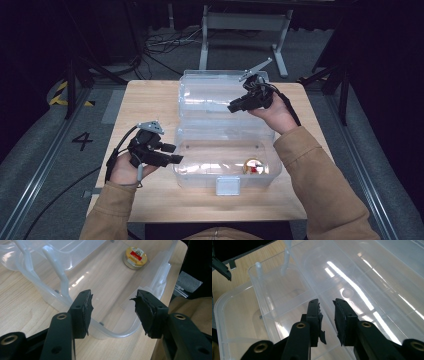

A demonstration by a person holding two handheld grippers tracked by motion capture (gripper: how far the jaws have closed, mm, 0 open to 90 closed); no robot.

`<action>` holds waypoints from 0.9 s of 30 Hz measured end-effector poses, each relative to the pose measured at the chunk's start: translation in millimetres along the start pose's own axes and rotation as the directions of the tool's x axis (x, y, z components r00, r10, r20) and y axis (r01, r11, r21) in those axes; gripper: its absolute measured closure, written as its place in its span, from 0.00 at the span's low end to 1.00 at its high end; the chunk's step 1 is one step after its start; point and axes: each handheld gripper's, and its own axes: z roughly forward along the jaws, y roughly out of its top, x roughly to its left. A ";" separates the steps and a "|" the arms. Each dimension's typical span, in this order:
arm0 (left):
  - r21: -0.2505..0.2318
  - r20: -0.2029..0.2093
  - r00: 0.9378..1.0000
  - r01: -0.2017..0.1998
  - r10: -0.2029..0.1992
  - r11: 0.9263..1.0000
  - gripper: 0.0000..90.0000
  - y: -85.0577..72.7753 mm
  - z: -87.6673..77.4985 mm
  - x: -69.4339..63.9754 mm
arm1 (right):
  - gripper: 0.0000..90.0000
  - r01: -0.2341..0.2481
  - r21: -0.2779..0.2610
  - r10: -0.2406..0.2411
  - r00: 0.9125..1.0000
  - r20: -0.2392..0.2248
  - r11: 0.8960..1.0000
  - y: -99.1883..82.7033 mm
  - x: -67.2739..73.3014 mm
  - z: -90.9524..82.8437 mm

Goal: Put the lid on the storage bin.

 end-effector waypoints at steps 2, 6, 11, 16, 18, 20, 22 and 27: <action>-0.001 0.001 1.000 -0.001 0.001 1.000 0.53 0.2 0.2 -0.3 | 0.83 0.000 -0.001 0.000 1.000 -0.002 1.000 -0.3 0.1 0.0; 0.005 0.002 1.000 -0.010 0.009 1.000 0.53 1.2 0.7 -1.9 | 0.84 -0.002 0.003 0.002 1.000 -0.004 1.000 -0.6 0.0 -0.4; 0.004 0.011 1.000 -0.017 0.017 1.000 0.53 3.3 3.2 -5.1 | 0.84 -0.002 0.001 0.002 1.000 -0.003 1.000 -0.8 0.5 0.0; 0.020 0.028 0.999 -0.039 0.038 0.999 0.53 6.4 8.9 -11.5 | 0.84 -0.001 -0.001 0.001 1.000 0.001 1.000 -0.8 0.9 0.4; 0.030 0.036 0.998 -0.053 0.052 0.998 0.53 8.1 12.3 -15.3 | 0.84 -0.003 -0.001 0.003 1.000 0.001 1.000 -0.9 0.8 0.3; 0.038 0.046 0.997 -0.066 0.064 0.997 0.53 9.4 16.0 -18.5 | 0.84 -0.004 0.000 0.004 1.000 0.000 1.000 -1.0 0.8 0.2; 0.050 0.055 0.996 -0.079 0.076 0.996 0.53 10.6 20.1 -21.4 | 0.84 -0.006 0.000 0.006 1.000 -0.002 1.000 -1.0 0.6 0.1; 0.087 0.084 0.992 -0.102 0.095 0.991 0.53 12.3 32.6 -26.2 | 0.84 -0.010 -0.002 0.010 1.000 -0.004 1.000 -1.2 0.8 0.2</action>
